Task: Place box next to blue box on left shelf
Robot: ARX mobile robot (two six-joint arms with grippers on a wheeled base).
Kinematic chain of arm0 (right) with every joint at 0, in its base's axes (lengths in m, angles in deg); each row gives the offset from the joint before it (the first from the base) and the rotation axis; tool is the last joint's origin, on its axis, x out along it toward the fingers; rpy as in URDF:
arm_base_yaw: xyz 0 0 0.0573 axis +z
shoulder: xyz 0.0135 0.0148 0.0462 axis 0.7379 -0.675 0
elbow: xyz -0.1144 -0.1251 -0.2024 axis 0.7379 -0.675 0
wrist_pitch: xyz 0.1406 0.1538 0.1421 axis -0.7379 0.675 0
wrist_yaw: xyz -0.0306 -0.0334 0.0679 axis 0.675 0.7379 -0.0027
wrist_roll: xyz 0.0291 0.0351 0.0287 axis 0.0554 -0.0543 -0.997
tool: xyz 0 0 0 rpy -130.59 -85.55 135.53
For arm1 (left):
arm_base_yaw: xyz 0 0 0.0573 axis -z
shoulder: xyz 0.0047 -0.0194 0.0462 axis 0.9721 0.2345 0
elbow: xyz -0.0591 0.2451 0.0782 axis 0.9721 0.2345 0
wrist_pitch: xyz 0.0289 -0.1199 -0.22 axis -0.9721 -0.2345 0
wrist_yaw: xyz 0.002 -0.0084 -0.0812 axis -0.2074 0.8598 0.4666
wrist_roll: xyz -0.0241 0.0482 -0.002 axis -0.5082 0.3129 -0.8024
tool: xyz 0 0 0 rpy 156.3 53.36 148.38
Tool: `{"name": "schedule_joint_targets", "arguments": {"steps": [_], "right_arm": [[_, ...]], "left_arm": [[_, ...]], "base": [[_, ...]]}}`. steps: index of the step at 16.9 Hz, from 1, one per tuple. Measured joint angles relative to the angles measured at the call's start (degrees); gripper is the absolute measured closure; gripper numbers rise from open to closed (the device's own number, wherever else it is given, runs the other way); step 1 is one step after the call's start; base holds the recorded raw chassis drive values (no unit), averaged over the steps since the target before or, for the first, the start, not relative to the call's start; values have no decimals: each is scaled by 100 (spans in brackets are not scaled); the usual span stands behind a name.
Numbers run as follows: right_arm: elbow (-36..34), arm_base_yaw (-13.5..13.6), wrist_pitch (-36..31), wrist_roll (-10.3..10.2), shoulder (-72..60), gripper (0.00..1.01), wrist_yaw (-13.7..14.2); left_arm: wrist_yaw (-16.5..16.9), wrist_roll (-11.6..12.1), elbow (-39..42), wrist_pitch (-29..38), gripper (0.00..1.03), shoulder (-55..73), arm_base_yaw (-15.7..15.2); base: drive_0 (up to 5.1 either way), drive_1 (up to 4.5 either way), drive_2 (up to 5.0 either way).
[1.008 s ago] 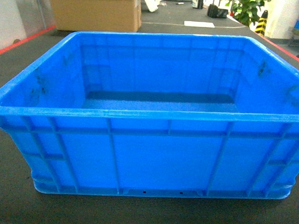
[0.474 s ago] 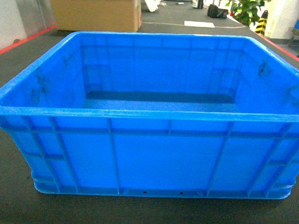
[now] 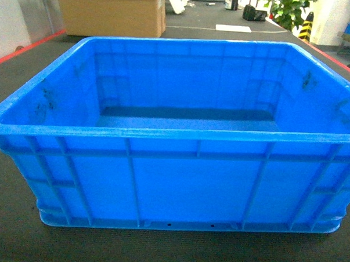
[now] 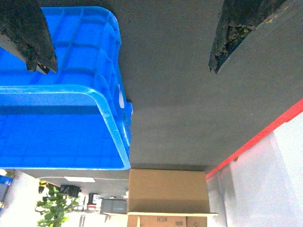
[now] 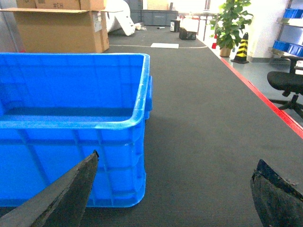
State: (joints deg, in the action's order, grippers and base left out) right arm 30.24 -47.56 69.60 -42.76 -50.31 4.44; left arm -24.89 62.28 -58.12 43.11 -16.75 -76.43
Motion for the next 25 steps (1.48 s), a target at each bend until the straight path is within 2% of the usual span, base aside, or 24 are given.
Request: {"name": "schedule_joint_targets", "arguments": {"steps": [25], "right_arm": [[0,0,0,0,0,3,-2]], "left_arm": [[0,0,0,0,5,0,0]], "base": [[0,0,0]]}}
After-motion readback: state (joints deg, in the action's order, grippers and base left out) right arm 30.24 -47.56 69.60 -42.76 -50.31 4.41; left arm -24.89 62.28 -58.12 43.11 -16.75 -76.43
